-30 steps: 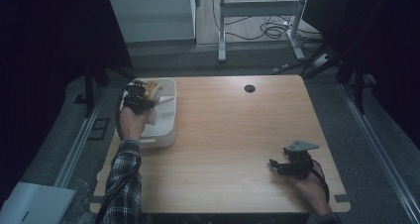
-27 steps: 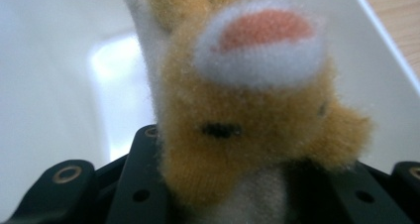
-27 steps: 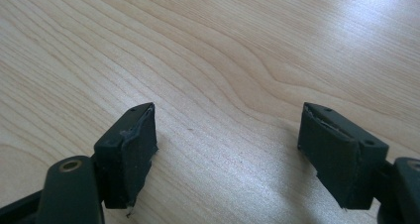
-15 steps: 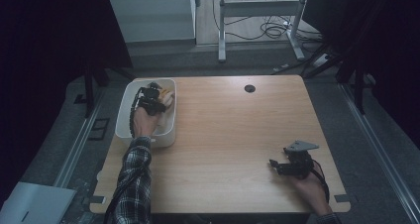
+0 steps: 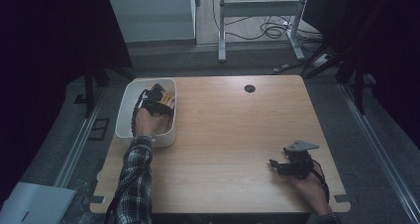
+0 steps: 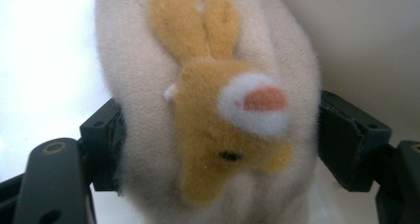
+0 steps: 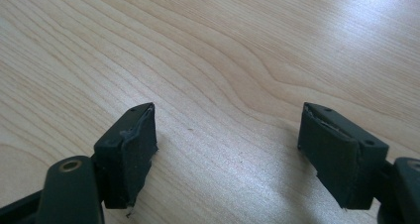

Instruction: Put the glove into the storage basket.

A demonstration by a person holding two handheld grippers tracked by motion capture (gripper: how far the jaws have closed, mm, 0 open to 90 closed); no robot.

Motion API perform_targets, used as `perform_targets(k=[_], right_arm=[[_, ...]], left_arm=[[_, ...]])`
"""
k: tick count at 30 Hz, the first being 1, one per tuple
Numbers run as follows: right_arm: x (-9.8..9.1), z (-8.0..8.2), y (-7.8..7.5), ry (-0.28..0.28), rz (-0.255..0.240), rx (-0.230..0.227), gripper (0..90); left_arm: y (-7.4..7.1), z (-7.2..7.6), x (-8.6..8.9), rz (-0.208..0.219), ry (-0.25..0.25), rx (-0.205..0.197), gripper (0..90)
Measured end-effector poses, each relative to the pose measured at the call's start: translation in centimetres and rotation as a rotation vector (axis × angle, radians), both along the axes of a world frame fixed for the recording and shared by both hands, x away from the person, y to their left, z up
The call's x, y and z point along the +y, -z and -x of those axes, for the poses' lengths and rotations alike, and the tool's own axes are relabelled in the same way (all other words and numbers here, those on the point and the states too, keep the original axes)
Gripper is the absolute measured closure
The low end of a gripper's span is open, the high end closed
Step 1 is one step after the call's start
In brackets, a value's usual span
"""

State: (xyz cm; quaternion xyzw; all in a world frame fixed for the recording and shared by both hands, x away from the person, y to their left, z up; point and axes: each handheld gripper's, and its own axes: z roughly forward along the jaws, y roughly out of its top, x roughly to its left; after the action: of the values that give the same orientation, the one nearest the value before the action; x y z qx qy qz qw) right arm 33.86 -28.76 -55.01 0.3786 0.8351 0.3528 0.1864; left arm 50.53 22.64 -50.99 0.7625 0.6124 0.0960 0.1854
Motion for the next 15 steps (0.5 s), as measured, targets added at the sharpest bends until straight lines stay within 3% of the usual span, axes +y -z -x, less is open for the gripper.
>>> perform_targets(k=[6, 12, 15], right_arm=[[0.0, 0.0, 0.0, 0.0, 0.0, 0.0, 23.1], [0.0, 0.0, 0.0, 0.0, 0.0, 0.0, 23.1], [0.0, 0.0, 0.0, 0.0, 0.0, 0.0, 23.1]], left_arm=[[-1.08, 0.57, 0.79, 0.038, -0.023, -0.021, 23.0], [-0.79, 0.65, 0.89, 0.104, -0.009, 0.029, 37.8], [-0.47, 0.55, 0.31, 0.111, 0.014, 0.039, 38.6]])
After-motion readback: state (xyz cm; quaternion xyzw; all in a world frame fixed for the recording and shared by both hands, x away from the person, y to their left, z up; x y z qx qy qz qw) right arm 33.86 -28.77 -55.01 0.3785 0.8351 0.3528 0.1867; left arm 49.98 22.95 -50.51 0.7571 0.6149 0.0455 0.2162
